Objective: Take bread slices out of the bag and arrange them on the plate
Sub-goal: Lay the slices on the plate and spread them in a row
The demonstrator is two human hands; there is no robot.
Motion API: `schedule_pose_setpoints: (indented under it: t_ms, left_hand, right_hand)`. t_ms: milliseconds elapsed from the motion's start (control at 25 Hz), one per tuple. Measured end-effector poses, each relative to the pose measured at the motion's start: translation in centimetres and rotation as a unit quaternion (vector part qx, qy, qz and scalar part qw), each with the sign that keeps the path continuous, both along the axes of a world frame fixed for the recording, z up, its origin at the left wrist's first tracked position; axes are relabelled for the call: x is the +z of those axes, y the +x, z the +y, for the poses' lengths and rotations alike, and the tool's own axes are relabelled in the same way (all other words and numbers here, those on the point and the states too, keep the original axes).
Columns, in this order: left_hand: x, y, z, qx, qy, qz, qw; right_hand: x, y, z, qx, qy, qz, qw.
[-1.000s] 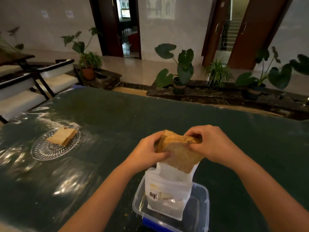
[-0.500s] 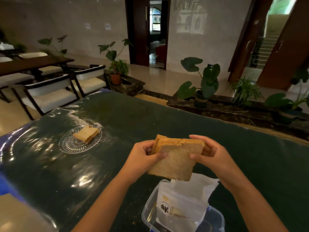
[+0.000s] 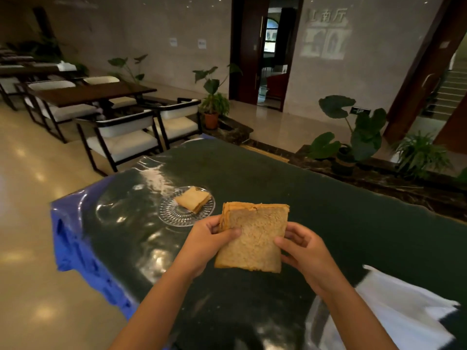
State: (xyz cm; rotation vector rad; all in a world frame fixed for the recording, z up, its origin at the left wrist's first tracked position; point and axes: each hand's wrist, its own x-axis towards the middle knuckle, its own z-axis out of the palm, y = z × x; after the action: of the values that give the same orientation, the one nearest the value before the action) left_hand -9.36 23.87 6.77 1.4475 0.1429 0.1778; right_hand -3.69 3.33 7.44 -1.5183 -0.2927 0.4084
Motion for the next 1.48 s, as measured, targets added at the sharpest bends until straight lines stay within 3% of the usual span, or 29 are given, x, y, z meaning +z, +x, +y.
schedule_pose_setpoints:
  t_ms: [440, 720, 920, 1280, 1480]
  left_hand:
    - [-0.6, -2.2, 19.4, 0.026, 0.014, 0.096, 0.995]
    - [-4.1, 5.5, 25.6, 0.034, 0.080, 0.143, 0.986]
    - [-7.0, 12.9, 29.4, 0.050, 0.218, 0.158, 0.962]
    - [-16.3, 24.1, 34.9, -0.008, 0.214, 0.219, 0.952]
    - [-19.4, 27.7, 36.9, -0.059, 0.234, 0.216, 0.946]
  right_hand:
    - [-2.6, -2.9, 19.8, -0.028, 0.013, 0.050, 0.998]
    - [-6.9, 4.3, 26.4, -0.065, 0.018, 0.110, 0.992]
    - [-10.4, 10.6, 31.5, -0.109, 0.021, 0.174, 0.978]
    - [-18.0, 18.1, 37.5, -0.238, -0.041, 0.254, 0.937]
    - [-20.6, 20.2, 39.5, -0.290, -0.091, 0.254, 0.918]
